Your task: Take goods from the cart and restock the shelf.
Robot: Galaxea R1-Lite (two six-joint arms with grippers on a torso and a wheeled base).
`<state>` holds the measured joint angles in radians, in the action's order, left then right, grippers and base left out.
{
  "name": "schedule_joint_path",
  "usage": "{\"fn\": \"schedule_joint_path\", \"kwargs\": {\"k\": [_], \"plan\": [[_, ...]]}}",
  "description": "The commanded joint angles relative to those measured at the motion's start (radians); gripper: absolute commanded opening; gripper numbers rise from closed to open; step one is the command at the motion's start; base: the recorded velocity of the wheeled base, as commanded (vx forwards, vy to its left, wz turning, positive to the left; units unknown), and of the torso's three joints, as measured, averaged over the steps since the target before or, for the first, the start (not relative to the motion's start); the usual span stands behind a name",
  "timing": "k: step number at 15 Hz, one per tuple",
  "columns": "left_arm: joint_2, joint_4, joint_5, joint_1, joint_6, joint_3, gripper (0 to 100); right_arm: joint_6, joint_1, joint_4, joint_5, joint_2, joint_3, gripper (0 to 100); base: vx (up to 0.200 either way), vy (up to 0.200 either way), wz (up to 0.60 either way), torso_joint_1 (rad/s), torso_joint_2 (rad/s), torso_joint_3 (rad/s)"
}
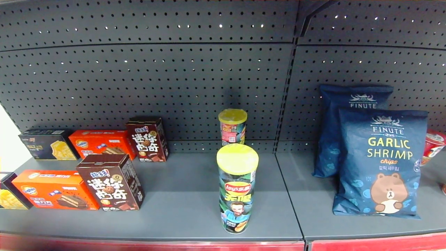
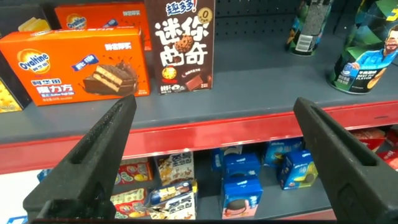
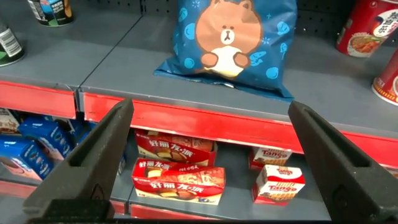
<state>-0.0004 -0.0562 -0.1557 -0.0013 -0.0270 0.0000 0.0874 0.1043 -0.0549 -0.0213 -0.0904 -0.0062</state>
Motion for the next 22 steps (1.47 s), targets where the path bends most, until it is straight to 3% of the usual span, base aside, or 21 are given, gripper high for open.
{"fn": "schedule_joint_path", "kwargs": {"k": [1, 5, 7, 22], "plan": [[0.0, -0.001, -0.001, 0.0, 0.001, 0.0, 100, 0.0, 0.0, 0.0, 0.0, -0.002, 0.0, 100, 0.0, 0.0, 0.0, 0.0, 0.0, 0.0], [0.0, -0.001, -0.002, 0.0, 0.001, 0.0, 100, 0.043, 0.0, 0.0, 0.0, -0.002, 0.0, 100, 0.0, 0.0, 0.0, 0.0, 0.0, 0.0], [0.0, -0.001, -0.002, 0.0, -0.001, 0.0, 100, 0.04, 0.0, -0.002, 0.003, -0.002, 0.0, 100, 0.0, 0.0, 0.6, 0.007, 0.0, 0.002], [0.0, -0.001, -0.002, 0.0, -0.001, 0.0, 100, 0.035, 0.0, 0.0, 0.003, -0.002, 0.0, 100, 0.0, 0.0, 0.0, 0.0, 0.0, 0.0]]}}
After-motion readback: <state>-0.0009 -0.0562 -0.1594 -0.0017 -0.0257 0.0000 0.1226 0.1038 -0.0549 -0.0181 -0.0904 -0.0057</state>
